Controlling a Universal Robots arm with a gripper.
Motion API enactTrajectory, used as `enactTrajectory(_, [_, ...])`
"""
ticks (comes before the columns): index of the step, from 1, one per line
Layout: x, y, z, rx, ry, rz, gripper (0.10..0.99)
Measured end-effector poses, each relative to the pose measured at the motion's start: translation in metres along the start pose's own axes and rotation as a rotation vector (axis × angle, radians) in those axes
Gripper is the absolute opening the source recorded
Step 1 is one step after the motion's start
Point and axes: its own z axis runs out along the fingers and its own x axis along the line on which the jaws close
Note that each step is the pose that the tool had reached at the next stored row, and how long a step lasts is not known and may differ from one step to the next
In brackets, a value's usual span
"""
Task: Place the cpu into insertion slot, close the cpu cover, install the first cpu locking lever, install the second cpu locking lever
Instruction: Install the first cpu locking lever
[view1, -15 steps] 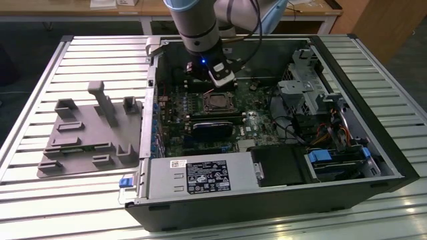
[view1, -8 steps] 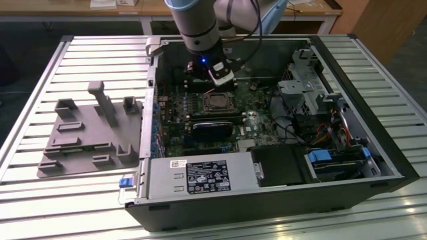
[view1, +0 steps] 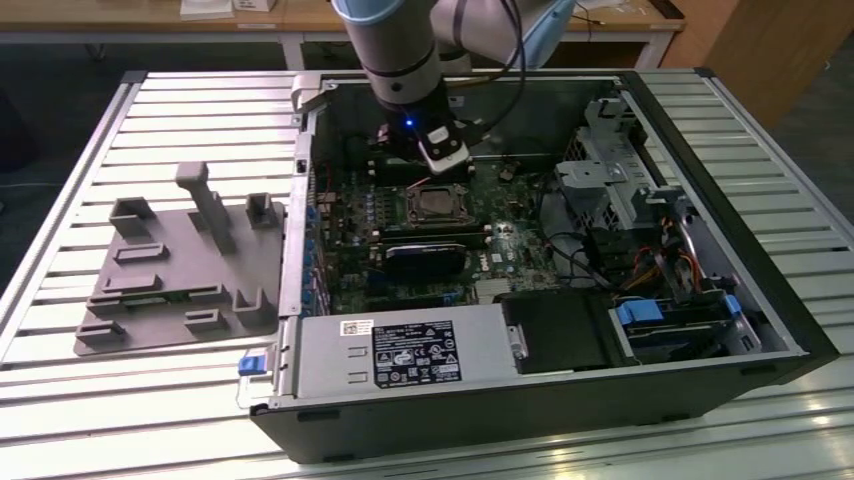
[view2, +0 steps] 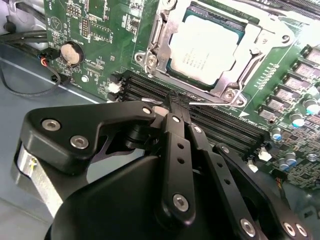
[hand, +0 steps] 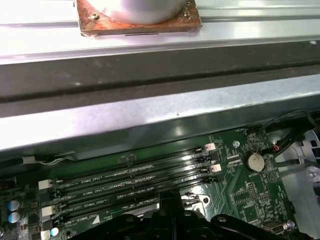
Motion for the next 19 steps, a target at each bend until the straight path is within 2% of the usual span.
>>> enactTrajectory(15, [-0.0001, 0.0037, 0.0092, 0.006, -0.0077, 0.026, 0.106])
enactTrajectory(19, [0.0012, 0.0075, 0.0113, 0.007, -0.0089, 0.03, 0.106])
